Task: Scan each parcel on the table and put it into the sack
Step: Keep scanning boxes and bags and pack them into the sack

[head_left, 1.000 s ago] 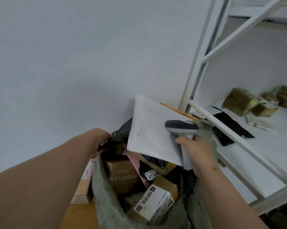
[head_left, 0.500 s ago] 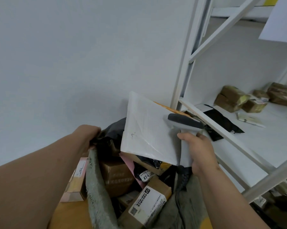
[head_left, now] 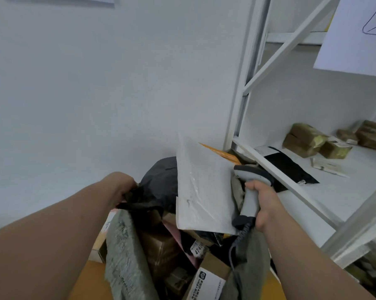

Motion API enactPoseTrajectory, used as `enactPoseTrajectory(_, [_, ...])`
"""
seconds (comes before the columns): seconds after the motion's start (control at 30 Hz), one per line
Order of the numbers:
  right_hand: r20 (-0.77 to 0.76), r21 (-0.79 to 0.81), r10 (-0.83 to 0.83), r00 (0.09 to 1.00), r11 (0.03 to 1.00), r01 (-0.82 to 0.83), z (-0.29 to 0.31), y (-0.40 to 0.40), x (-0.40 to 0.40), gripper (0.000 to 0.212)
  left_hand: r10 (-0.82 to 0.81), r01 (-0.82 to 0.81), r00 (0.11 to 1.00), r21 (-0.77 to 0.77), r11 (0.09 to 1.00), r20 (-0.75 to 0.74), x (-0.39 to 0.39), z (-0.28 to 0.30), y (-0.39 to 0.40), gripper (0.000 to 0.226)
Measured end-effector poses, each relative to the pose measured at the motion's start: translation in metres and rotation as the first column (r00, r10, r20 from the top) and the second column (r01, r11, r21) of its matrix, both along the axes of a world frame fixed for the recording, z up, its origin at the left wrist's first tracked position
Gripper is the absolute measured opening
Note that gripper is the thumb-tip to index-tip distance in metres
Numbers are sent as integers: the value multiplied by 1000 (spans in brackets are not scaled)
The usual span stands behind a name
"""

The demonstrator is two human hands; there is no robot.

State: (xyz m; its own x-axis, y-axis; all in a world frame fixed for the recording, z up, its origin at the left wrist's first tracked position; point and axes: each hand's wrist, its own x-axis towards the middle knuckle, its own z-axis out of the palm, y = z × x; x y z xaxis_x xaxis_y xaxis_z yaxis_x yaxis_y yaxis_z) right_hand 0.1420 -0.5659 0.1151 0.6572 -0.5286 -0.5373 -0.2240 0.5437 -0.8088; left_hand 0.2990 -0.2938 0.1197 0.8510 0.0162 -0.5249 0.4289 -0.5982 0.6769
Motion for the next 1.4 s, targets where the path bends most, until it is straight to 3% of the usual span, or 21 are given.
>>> enactPoseTrajectory(0.07, [-27, 3, 17, 999, 1000, -17, -2, -1, 2, 10, 2, -6, 997, 52, 999, 72, -3, 8, -4, 31])
enactPoseTrajectory(0.37, [-61, -67, 164, 985, 983, -168, -5, -6, 9, 11, 34, -35, 998, 18, 999, 60, -11, 21, -6, 27])
enactPoseTrajectory(0.53, [-91, -84, 207, 974, 973, -214, -7, -11, 9, 13, 70, -57, 947, -48, 997, 315, 1, 42, 5, 14])
enactPoseTrajectory(0.67, [-76, -59, 224, 972, 972, -229, -4, -8, 10, 14, 104, -69, 943, -122, 990, 315, 2, 53, 10, 22])
enactPoseTrajectory(0.83, [57, 9, 138, 989, 990, -139, 14, -16, 14, 13, 166, -120, 959, -201, 972, 229, 1, 54, 19, 9])
enactPoseTrajectory(1.0, [267, -14, 73, 961, 997, -72, 60, -21, 32, 8, 173, -138, 960, -167, 976, 220, 1, 69, 19, 18])
enactPoseTrajectory(1.13, [450, -65, 110, 886, 994, -90, 109, -8, 47, 7, 159, -113, 943, -167, 979, 294, 3, 105, 9, 16])
enactPoseTrajectory(1.27, [643, -85, 102, 759, 995, -61, 157, -8, 52, 11, 221, -107, 894, -293, 950, 390, 13, 150, 10, 16])
enactPoseTrajectory(1.33, [610, -147, 137, 781, 987, -58, 161, -13, 53, 10, 281, -152, 890, -348, 925, 359, 14, 157, 17, 21])
enactPoseTrajectory(1.4, [463, -230, 207, 862, 967, -109, 146, -16, 55, 12, 229, -154, 931, -259, 953, 286, 8, 145, 26, 21])
